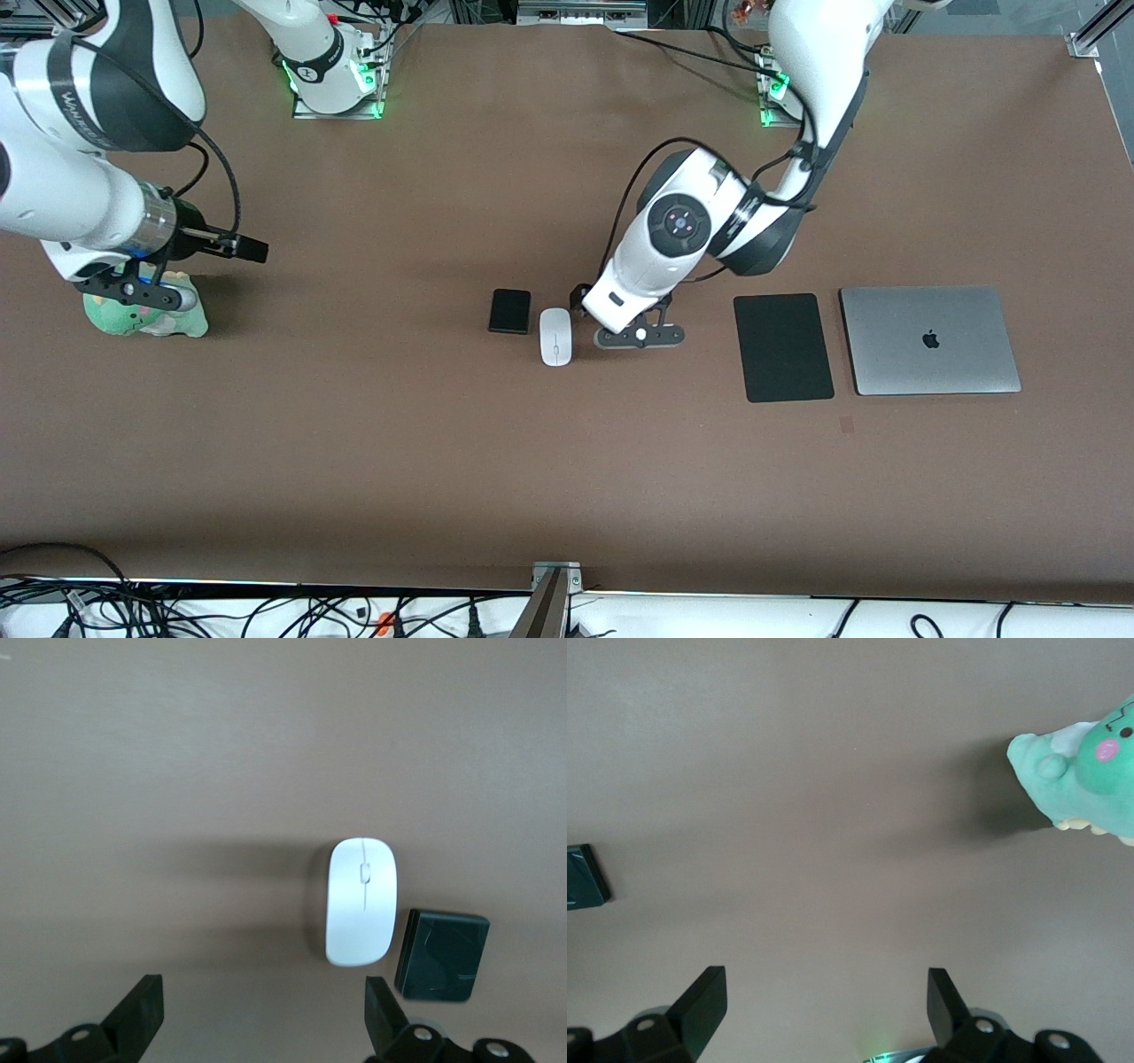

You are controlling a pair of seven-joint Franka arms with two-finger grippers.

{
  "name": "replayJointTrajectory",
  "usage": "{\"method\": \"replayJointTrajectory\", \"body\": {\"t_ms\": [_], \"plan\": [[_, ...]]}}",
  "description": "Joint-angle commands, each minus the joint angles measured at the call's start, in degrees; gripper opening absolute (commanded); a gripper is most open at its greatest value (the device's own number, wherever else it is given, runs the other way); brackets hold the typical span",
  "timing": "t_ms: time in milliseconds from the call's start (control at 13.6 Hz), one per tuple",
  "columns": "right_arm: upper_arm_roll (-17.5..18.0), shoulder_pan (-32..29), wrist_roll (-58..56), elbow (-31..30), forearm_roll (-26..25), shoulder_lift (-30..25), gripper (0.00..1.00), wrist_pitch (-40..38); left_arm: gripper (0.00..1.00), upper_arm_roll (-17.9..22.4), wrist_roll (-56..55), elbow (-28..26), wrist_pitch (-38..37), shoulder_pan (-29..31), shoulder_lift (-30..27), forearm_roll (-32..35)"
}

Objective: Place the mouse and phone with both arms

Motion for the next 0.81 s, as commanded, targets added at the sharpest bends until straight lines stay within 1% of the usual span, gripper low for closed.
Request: {"method": "replayJointTrajectory", "body": {"t_ms": [0,74,147,368,516,737], "plan": [[-0.21,-0.05,1.43,-0.53,0.53,-0.17,1.00,0.67,1.00,3.12,-2.25,5.71,2.59,-5.43,6.46,1.48],[-0.21,-0.05,1.43,-0.53,0.53,-0.17,1.00,0.84,1.00,5.13,-4.87,6.05,3.92,-8.07,8.04,2.36],[-0.21,0.12,1.43,-0.53,0.53,-0.17,1.00,1.10,1.00,6.29,-6.99,7.88,4.45,-9.92,9.97,2.46],[-0.21,0.30,1.43,-0.53,0.62,-0.17,1.00,1.11,1.00,6.47,-9.82,14.39,4.54,-10.99,15.51,2.54],[-0.13,0.30,1.43,-0.53,0.62,-0.08,1.00,1.11,1.00,6.56,-9.73,15.55,4.72,-11.52,17.19,2.63],[-0.13,0.30,1.43,-0.44,0.62,-0.17,1.00,1.28,1.00,6.47,-9.64,15.37,6.38,-11.52,18.07,2.63]]}}
